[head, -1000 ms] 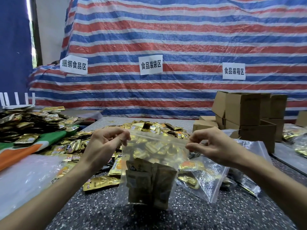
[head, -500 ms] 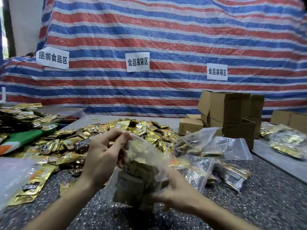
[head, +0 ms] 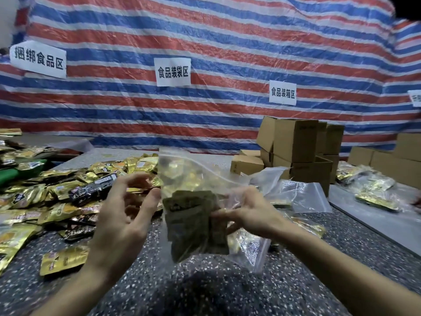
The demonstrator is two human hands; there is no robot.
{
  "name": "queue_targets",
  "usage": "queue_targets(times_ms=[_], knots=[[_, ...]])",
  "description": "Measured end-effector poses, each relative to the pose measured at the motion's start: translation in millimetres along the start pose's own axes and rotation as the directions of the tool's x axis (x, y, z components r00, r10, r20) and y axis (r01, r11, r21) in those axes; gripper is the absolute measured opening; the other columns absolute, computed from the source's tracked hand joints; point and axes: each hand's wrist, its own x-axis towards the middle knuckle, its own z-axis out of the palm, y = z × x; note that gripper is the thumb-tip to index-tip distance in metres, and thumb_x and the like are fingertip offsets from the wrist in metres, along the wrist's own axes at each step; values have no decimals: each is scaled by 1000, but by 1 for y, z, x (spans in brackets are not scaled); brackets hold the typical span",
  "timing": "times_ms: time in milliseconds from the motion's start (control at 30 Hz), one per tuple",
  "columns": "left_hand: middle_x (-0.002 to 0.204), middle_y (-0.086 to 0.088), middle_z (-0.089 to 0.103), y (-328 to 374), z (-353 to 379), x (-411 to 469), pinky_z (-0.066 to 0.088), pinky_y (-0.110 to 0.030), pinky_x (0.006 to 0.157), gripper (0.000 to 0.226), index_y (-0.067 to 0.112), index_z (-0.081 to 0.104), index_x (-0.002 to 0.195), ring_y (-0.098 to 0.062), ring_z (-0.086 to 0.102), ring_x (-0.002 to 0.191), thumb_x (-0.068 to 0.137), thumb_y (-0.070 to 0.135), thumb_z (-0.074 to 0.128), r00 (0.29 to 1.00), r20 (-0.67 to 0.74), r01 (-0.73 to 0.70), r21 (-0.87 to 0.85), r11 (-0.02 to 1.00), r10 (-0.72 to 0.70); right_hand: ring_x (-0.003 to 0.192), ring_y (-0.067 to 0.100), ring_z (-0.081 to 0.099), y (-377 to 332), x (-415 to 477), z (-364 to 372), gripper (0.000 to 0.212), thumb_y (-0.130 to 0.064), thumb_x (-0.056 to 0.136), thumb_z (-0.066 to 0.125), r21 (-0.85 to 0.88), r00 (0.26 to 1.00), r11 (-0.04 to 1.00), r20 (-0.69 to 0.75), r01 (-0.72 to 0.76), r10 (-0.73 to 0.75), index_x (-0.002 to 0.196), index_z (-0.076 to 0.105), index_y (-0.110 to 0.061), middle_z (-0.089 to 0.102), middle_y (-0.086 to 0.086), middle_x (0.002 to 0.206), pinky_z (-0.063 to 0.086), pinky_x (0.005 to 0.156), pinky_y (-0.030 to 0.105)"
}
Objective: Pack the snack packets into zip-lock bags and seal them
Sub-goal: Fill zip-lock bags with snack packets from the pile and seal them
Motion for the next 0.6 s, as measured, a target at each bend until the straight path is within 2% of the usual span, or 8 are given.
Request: queue_targets(times_ms=[67,133,267,333,400,433,533,600], knots=[[98,16,64,-14,8,-2,56,-22,60,24,39,53,110,-9,65,82,90,43,64,998,-37,44,42,998,-43,87,38,73,-3,15,-16,14,-5,89,71,-31,995,999,-99,19,-22,85,78,-17,76,16,92,60,74,57],[92,11,64,-29,20,-6,55,-23,57,25,34,54,107,-12,63,77,85,43,62,997,-1,82,66,994,-82,78,36,74,-6,34,-33,3,-3,87,72,-50,973,998,-226,27,-38,85,75,-4,76,18,86,61,72,56],[85,1,61,-67,45,-21,51,-21,53,15,29,55,101,-9,60,71,91,23,65,987,116,89,206,975,-115,73,30,73,-7,79,-70,9,-7,83,74,-256,887,966,-439,27,-141,86,73,1,74,21,84,60,70,56],[86,5,61,-84,50,-31,52,-16,57,24,34,53,97,-3,63,76,92,15,67,974,191,65,279,958,-121,73,28,72,1,101,-85,15,-15,85,73,-391,834,920,-502,20,-231,94,77,-5,75,16,84,60,71,44],[87,12,61,-95,50,-37,52,-13,59,24,39,52,93,1,63,81,91,20,67,952,277,23,361,932,-131,57,20,65,13,119,-96,25,-22,88,72,-522,759,852,-565,-26,-323,76,75,-1,73,15,72,54,55,31],[84,14,61,-99,49,-39,52,-14,57,21,39,54,91,1,62,79,91,23,68,943,306,0,388,922,-129,55,20,63,22,127,-102,29,-20,89,70,-566,745,822,-572,-56,-343,70,73,1,72,18,71,51,53,35],[78,15,62,-106,46,-40,52,-21,53,15,37,57,85,-7,61,67,92,27,66,916,377,-43,427,903,-134,71,24,64,51,143,-114,17,-7,90,61,-659,814,732,-513,-171,-272,80,71,3,72,21,82,51,64,42],[88,23,61,-107,46,-40,49,-18,52,15,36,57,82,-9,60,66,92,29,66,903,412,-70,426,902,-124,92,31,66,72,145,-117,7,-15,91,63,-770,882,552,-454,-319,-124,90,66,-9,67,9,89,48,75,38]])
